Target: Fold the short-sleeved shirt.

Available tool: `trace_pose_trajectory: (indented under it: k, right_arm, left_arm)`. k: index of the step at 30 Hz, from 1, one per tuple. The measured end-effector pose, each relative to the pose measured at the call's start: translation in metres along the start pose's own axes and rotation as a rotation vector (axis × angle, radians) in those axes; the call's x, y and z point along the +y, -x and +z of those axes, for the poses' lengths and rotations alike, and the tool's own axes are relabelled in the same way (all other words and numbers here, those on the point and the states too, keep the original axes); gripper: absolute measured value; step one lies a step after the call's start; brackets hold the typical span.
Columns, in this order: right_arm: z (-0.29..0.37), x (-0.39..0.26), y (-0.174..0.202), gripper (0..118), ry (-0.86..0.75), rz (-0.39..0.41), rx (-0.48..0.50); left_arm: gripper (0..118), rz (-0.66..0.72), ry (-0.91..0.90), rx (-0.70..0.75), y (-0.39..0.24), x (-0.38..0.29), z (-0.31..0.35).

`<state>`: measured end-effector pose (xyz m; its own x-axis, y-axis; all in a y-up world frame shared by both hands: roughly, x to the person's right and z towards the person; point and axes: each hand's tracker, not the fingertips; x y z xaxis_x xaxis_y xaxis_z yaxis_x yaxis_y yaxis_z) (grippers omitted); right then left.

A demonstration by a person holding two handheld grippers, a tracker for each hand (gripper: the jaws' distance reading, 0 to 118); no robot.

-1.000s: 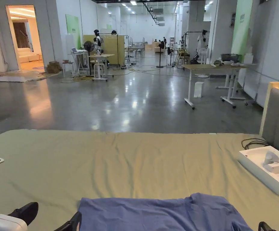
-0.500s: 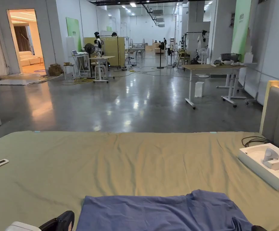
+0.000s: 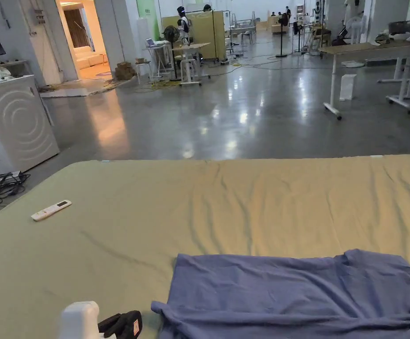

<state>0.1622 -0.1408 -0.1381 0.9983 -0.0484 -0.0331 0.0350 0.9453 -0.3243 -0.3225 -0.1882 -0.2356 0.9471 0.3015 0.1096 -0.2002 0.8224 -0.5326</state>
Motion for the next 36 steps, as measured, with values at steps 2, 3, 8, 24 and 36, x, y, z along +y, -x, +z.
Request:
trace_pose_trajectory:
  k: [2,3,8,24,36]
  right_arm:
    - [-0.005,-0.006,0.001,0,0.031,-0.01,-0.001]
    - [-0.008,-0.01,0.001,0,0.044,-0.02,-0.005]
    - [-0.02,-0.027,0.001,0,0.116,-0.037,-0.013]
    - [-0.02,-0.046,-0.009,0,0.218,-0.036,-0.056]
    - [-0.041,-0.047,-0.031,0,0.238,-0.062,-0.096]
  left_arm:
    - [2,0.03,0.037,0.001,0.013,-0.007,-0.024]
    - [3,0.016,0.084,0.03,0.018,-0.009,-0.039]
    - [76,0.013,0.25,0.069,0.033,-0.031,-0.104]
    - [62,-0.126,0.412,0.176,0.029,-0.055,-0.178]
    - [11,-0.266,0.541,0.171,0.006,-0.056,-0.193]
